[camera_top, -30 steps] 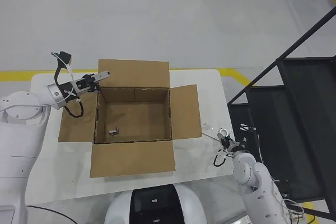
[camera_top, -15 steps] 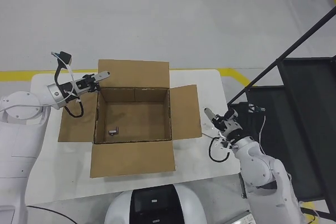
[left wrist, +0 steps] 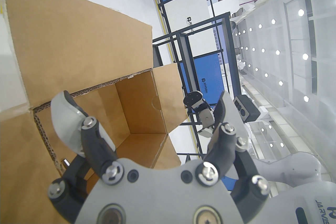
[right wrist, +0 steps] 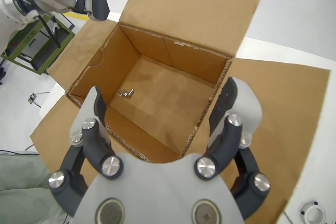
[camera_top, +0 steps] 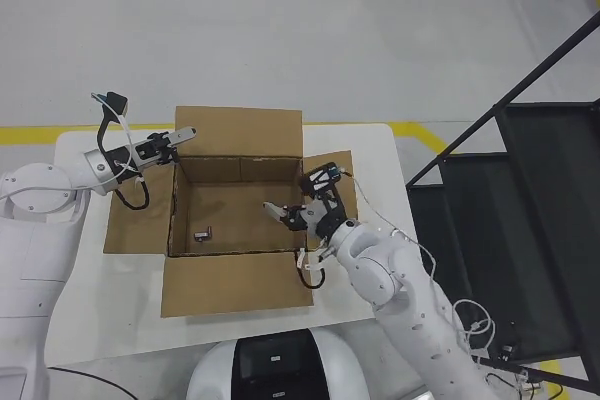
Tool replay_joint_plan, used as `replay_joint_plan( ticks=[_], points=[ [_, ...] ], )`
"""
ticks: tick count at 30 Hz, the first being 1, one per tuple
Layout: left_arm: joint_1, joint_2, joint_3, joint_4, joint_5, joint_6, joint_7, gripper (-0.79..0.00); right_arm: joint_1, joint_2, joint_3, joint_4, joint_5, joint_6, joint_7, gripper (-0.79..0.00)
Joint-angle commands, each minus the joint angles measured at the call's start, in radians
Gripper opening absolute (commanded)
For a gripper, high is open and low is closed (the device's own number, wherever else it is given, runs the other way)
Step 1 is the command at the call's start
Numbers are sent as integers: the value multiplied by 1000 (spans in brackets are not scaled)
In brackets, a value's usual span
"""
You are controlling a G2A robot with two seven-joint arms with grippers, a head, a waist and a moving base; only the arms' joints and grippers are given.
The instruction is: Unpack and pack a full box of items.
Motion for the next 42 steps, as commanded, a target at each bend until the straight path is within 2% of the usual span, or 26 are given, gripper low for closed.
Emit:
replay_joint_plan(
  ticks=[1,10,33,38,42],
  points=[
    [0,0,0,0,0,0,0,0,56,-10,-54,48,-4,34,19,0],
    [0,0,0,0,0,0,0,0,247,-56,-210,286,38,116,103,0],
    [0,0,0,0,0,0,0,0,256,-55,-214,289,26,99,121,0],
    [0,0,0,0,0,0,0,0,420,-86,-283,352,48,63,200,0],
    [0,0,0,0,0,0,0,0,581,-133,-398,502,42,45,253,0]
  ],
)
